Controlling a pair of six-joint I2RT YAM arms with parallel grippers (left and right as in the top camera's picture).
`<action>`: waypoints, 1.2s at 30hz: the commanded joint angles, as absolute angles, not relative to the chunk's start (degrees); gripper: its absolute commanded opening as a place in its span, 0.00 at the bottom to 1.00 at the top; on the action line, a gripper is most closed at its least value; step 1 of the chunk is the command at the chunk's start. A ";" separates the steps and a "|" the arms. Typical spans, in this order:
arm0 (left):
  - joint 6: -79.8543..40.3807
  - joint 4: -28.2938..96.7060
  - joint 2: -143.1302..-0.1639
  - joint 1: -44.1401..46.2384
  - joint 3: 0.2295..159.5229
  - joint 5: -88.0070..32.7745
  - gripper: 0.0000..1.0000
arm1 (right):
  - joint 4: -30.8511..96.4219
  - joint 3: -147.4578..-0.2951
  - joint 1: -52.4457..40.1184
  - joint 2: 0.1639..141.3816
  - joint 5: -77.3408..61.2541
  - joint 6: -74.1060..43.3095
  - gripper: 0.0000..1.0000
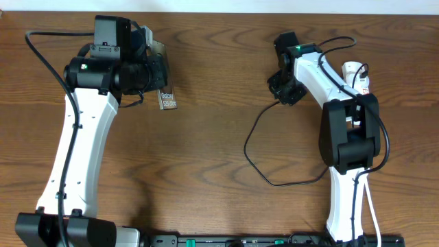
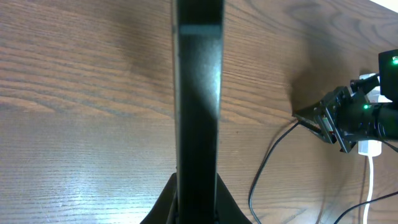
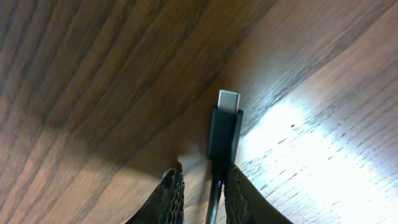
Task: Plug charger to phone and switch on socket
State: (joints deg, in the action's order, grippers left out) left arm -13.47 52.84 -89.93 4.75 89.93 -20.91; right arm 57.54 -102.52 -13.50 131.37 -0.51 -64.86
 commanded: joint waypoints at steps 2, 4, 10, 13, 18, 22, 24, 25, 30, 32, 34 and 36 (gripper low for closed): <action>-12.91 52.42 -88.75 4.69 90.32 -21.89 0.07 | 57.41 -102.19 -14.94 133.88 -1.69 -63.99 0.21; -12.91 52.42 -88.75 4.69 90.32 -21.89 0.07 | 57.43 -102.19 -15.33 133.88 -1.67 -63.96 0.21; -12.91 52.42 -88.75 4.69 90.32 -21.89 0.07 | 57.36 -102.19 -16.58 133.88 -1.65 -63.13 0.21; -12.91 52.42 -88.75 4.69 90.32 -21.89 0.07 | 57.36 -102.19 -17.06 133.88 -1.67 -63.11 0.21; -12.91 52.40 -88.75 4.69 90.32 -21.89 0.07 | 57.34 -102.19 -17.93 133.88 -1.67 -62.63 0.21; -12.91 52.40 -88.75 4.69 90.32 -21.89 0.07 | 57.39 -102.19 -18.85 133.88 -1.69 -61.56 0.21; -12.91 52.40 -88.75 4.69 90.32 -21.89 0.07 | 57.43 -102.19 -19.38 133.88 -1.76 -60.84 0.21; -12.91 52.40 -88.75 4.69 90.32 -21.89 0.07 | 57.45 -102.19 -19.90 133.88 -1.96 -60.31 0.21; -12.91 52.40 -88.75 4.69 90.32 -21.89 0.07 | 57.65 -102.19 -21.10 133.88 -2.11 -59.90 0.22; -12.91 52.42 -88.75 4.69 90.32 -21.89 0.07 | 57.84 -102.19 -21.43 133.88 -2.11 -59.90 0.22; -12.91 52.40 -88.75 4.69 90.32 -21.89 0.07 | 57.93 -102.19 -21.74 133.88 -2.15 -59.90 0.22; -12.91 52.40 -88.75 4.69 90.32 -21.89 0.07 | 58.11 -102.19 -22.00 133.88 -2.15 -59.90 0.23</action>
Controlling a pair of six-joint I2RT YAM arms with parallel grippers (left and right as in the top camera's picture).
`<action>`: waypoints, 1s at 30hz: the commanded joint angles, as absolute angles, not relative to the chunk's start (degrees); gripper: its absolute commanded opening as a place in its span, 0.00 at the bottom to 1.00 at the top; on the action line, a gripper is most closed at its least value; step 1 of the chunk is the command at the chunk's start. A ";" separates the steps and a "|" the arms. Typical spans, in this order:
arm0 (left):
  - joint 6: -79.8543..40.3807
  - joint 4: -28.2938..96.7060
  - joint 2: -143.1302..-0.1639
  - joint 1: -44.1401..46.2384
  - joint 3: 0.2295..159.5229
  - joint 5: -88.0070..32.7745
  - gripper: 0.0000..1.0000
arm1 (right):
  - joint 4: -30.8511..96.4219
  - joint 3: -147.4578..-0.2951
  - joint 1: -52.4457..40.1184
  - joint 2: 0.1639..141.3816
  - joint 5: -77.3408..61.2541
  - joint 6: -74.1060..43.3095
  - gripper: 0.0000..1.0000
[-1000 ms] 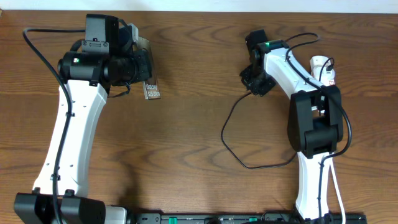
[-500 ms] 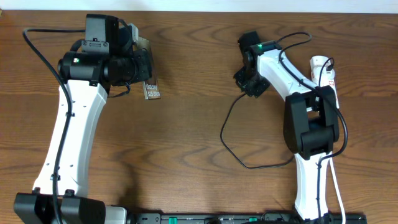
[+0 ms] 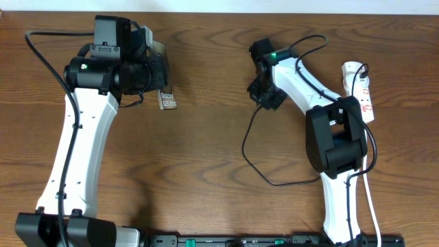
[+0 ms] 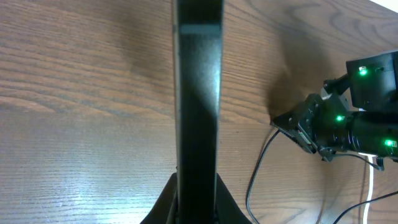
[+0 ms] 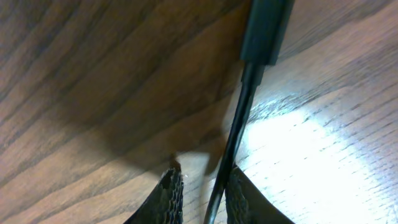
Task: Plug charger to phone and switch on socket
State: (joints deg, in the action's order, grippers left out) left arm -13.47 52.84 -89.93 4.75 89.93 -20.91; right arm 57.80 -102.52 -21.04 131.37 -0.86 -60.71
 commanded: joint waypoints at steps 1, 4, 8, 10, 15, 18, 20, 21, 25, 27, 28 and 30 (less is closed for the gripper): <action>-12.91 52.40 -88.75 4.69 90.32 -21.89 0.07 | 58.13 -102.19 -22.13 133.88 -2.33 -59.64 0.27; -12.91 52.40 -88.75 4.69 90.32 -21.89 0.07 | 58.08 -102.19 -22.28 133.88 -3.49 -58.72 0.49; -12.91 52.40 -88.75 4.69 90.32 -21.87 0.07 | 58.04 -102.19 -22.28 133.88 -4.97 -57.52 0.77; -12.91 52.40 -88.75 4.69 90.32 -21.89 0.07 | 58.04 -102.19 -22.28 133.88 -5.65 -56.99 0.81; -12.91 52.38 -88.75 4.69 90.32 -21.89 0.07 | 58.06 -102.19 -22.28 133.88 -7.81 -54.22 0.81; -12.91 52.38 -88.75 4.69 90.32 -21.89 0.07 | 58.06 -102.19 -22.35 133.88 -9.65 -51.46 0.81; -12.91 52.23 -88.75 4.69 90.32 -21.89 0.07 | 58.22 -102.19 -22.46 133.88 -9.82 -50.46 0.82; -12.91 52.18 -88.75 4.69 90.32 -21.89 0.07 | 58.37 -102.19 -22.46 133.88 -9.85 -50.48 0.82; -12.91 51.99 -88.75 4.69 90.32 -21.89 0.07 | 59.07 -102.26 -22.31 133.36 -11.66 -50.11 0.84; -12.91 52.01 -88.75 4.69 90.32 -21.89 0.07 | 59.16 -102.30 -22.17 132.84 -12.62 -48.75 0.84; -12.88 51.99 -88.75 4.69 90.32 -21.89 0.07 | 59.31 -102.30 -22.17 132.66 -12.62 -48.51 0.84; -12.91 51.99 -88.75 4.69 90.32 -21.89 0.07 | 59.99 -102.32 -22.24 132.33 -12.80 -47.79 0.85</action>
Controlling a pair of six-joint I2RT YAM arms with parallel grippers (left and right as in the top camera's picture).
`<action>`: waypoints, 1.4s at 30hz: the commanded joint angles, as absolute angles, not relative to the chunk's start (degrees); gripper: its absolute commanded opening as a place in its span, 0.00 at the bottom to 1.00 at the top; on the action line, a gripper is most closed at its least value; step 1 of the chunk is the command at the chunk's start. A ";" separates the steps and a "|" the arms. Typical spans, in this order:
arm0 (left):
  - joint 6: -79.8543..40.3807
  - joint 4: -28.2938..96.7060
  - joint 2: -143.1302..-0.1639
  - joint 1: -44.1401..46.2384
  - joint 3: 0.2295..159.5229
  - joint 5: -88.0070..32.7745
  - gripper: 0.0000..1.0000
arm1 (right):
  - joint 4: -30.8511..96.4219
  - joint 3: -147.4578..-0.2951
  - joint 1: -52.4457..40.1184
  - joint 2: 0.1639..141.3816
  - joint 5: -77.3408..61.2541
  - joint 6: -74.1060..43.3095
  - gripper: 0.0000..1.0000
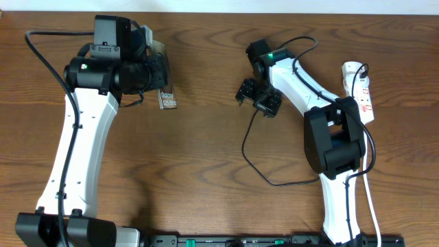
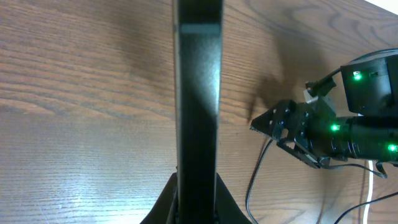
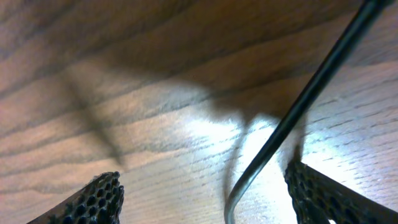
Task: Plug charger to phone and switch on socket
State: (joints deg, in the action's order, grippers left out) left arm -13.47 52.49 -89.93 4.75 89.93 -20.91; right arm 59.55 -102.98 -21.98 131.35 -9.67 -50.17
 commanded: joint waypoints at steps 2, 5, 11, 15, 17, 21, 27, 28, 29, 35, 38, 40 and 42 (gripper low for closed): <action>-12.88 51.96 -88.75 4.69 90.32 -21.89 0.07 | 60.14 -102.32 -22.39 132.20 -14.33 -44.71 0.86; -12.91 51.88 -88.75 4.69 90.32 -21.89 0.07 | 61.91 -102.32 -22.55 132.00 -16.51 -41.89 0.88; -12.91 51.81 -88.77 4.69 90.32 -21.89 0.07 | 65.12 -102.32 -22.76 130.78 -16.47 -41.01 0.79; -12.91 51.81 -88.75 4.69 90.32 -21.89 0.07 | 66.32 -102.32 -23.73 130.28 -16.45 -39.51 0.61; -12.91 51.81 -88.77 4.69 90.32 -21.89 0.08 | 67.20 -102.32 -24.36 130.19 -16.47 -38.76 0.55; -12.91 51.79 -88.77 4.69 90.32 -21.89 0.07 | 69.06 -102.32 -25.61 130.08 -16.38 -36.12 0.57; -12.91 51.77 -88.77 4.69 90.32 -21.89 0.07 | 70.57 -102.32 -27.55 130.08 -15.11 -36.16 0.57; -12.91 51.77 -88.75 4.69 90.32 -21.89 0.07 | 70.78 -102.32 -27.79 130.08 -14.94 -36.16 0.56; -12.91 51.79 -88.77 4.69 90.32 -21.89 0.07 | 71.00 -102.32 -28.01 130.08 -14.92 -36.14 0.53; -12.91 51.81 -88.77 4.69 90.32 -21.89 0.07 | 72.36 -102.32 -29.67 130.06 -14.90 -36.07 0.51; -12.91 51.79 -88.77 4.69 90.32 -21.89 0.07 | 73.43 -102.32 -30.44 130.06 -14.92 -35.00 0.54; -12.93 51.79 -88.77 4.69 90.32 -21.89 0.07 | 74.19 -102.32 -30.92 129.99 -14.90 -34.94 0.54; -12.93 51.79 -88.75 4.69 90.32 -21.89 0.07 | 74.63 -102.32 -31.64 129.97 -14.87 -34.54 0.54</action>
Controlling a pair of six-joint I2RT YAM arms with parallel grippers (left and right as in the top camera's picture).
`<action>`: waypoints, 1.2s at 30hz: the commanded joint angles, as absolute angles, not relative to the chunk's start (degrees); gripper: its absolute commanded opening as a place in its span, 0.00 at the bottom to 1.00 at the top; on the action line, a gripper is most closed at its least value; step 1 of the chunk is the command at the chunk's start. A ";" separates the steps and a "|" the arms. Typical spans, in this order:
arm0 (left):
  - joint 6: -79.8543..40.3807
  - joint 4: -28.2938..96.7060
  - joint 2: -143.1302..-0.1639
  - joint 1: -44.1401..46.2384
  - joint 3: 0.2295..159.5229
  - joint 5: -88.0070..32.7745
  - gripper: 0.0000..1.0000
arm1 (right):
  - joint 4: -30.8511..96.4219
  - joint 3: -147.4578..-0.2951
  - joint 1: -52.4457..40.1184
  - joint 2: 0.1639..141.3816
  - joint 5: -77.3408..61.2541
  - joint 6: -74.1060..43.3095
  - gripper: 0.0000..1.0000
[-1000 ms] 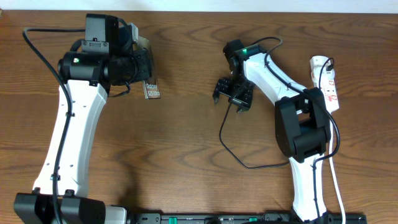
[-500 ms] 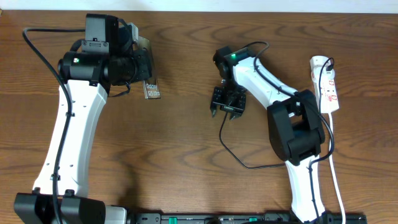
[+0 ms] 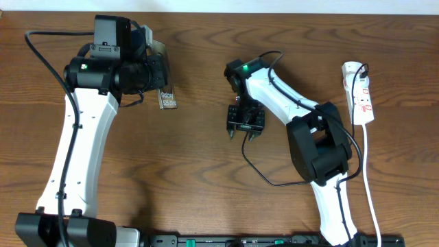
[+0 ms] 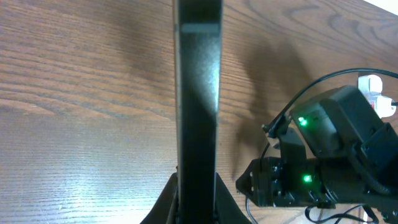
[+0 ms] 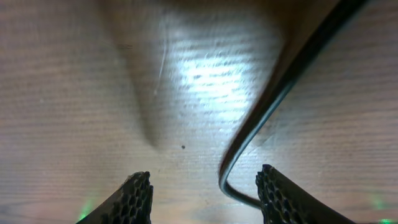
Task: Plug charger to phone and switch on socket
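My left gripper (image 4: pixel 198 205) is shut on the phone (image 4: pixel 199 93), which shows edge-on as a dark upright bar in the left wrist view. In the overhead view the phone (image 3: pixel 165 88) is held above the table at the back left. My right gripper (image 3: pixel 245 135) stands open at the table's middle, fingers pointing toward the front. In the right wrist view the black charger cable (image 5: pixel 273 99) lies on the wood and curves between the open fingers (image 5: pixel 138 194), gripped by neither. The cable's plug end is out of view. The white power strip (image 3: pixel 360 92) lies at the far right.
The black cable (image 3: pixel 274 183) loops across the wood in front of the right gripper and runs back to the right arm's base side. The strip's white lead (image 3: pixel 367 171) trails toward the front edge. Both arm bases stand at the front.
My right gripper has moved left and toward the front, and now points forward over a bend in the cable. It is still open. The left gripper and phone have not moved.
At first my right gripper was shut on the cable just behind its USB-C plug, at the back right. It then stood further left with the plug further out from its jaws. Then it was open with the cable loose, and now stands open mid-table. The phone stayed held.
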State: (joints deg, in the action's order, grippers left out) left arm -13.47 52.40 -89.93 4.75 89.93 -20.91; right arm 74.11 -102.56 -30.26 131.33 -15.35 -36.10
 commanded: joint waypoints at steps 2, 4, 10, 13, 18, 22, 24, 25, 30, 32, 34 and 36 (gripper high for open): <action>-12.93 51.79 -88.77 4.69 90.32 -21.89 0.07 | 74.96 -102.32 -32.42 129.95 -14.87 -34.11 0.54; -12.93 51.79 -88.77 4.69 90.32 -21.89 0.07 | 75.64 -102.32 -33.17 129.95 -14.41 -33.71 0.54; -12.93 51.79 -88.77 4.69 90.32 -21.89 0.07 | 78.28 -102.32 -35.46 129.58 -12.86 -33.56 0.54; -12.93 51.79 -88.77 4.69 90.32 -21.89 0.07 | 78.52 -102.32 -36.53 128.51 -12.40 -33.56 0.54; -12.91 51.79 -88.77 4.69 90.32 -21.89 0.07 | 79.96 -102.32 -37.71 124.49 -10.46 -33.78 0.54; -12.91 51.77 -88.77 4.67 90.32 -21.89 0.07 | 80.79 -102.32 -37.82 120.40 -8.91 -33.82 0.56; -12.91 51.70 -88.77 4.67 90.32 -21.89 0.07 | 80.84 -102.32 -37.58 118.48 -7.88 -34.46 0.56; -12.91 51.59 -88.77 4.67 90.32 -21.89 0.07 | 80.84 -102.32 -37.45 117.71 -7.11 -35.24 0.56; -12.91 51.57 -88.77 4.69 90.32 -21.91 0.07 | 80.66 -102.32 -35.62 114.41 -2.50 -38.33 0.58; -12.93 51.57 -88.77 4.69 90.32 -22.20 0.07 | 80.49 -102.32 -34.22 113.80 -0.91 -39.24 0.59; -12.88 51.57 -88.77 4.69 90.32 -23.75 0.07 | 80.20 -102.32 -32.29 113.69 -0.99 -39.16 0.61; -12.86 51.51 -88.77 4.69 90.32 -25.19 0.07 | 79.99 -102.32 -30.22 113.69 -0.99 -39.16 0.62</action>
State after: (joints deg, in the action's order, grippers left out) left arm -13.47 52.07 -89.93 4.75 89.93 -21.89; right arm 80.18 -102.37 -33.15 114.74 -3.57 -37.54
